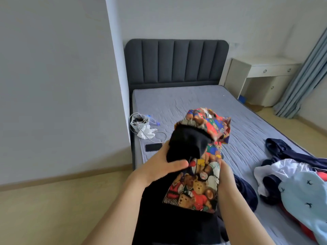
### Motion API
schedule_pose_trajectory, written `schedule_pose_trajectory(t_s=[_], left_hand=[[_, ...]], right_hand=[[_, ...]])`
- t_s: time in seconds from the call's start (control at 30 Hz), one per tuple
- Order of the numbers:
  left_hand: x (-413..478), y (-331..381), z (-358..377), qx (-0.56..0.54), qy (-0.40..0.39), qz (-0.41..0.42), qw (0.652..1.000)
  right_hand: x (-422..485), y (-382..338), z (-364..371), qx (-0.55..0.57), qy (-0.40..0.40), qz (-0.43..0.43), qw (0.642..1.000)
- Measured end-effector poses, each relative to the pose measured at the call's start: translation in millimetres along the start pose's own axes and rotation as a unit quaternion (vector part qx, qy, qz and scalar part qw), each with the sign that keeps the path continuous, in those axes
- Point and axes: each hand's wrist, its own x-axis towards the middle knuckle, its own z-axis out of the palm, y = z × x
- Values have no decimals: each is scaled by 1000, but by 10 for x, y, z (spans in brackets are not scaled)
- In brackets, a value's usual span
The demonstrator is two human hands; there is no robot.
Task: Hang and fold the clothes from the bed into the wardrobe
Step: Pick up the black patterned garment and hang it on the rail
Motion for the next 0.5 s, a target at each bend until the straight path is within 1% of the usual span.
schedule_pose_trajectory(t_s=[0.03,0.07,0.1,0.17,0.23,0.3,0.37,0.43,0.47,0.5], left_hand=[[22,-36,5,74,23,0,997],[58,-78,-2,117,66,7,991],[105,-117,-11,116,125,18,985],[177,-208,-24,87,241,11,967],[212,-288,-20,79,306,4,949],[229,-325,-1,89,324,2,942],[264,-312,3,121,319,8,940],[290,-265,-12,156,317,22,935],[298,-231,-23,169,314,30,934],[305,-192,-33,181,304,39,935]], right_hand=[[-8,-16,10,-11,-5,2,1000],[8,-4,-16,-18,13,3,1000],[15,11,-41,-9,28,11,1000],[3,74,-82,-21,24,23,999],[30,107,-128,-93,41,17,995],[43,124,-178,-168,74,-50,982],[41,129,-223,-251,128,-133,950],[18,131,-236,-280,169,-197,924],[10,124,-229,-273,164,-229,920],[-15,96,-188,-274,131,-263,916]])
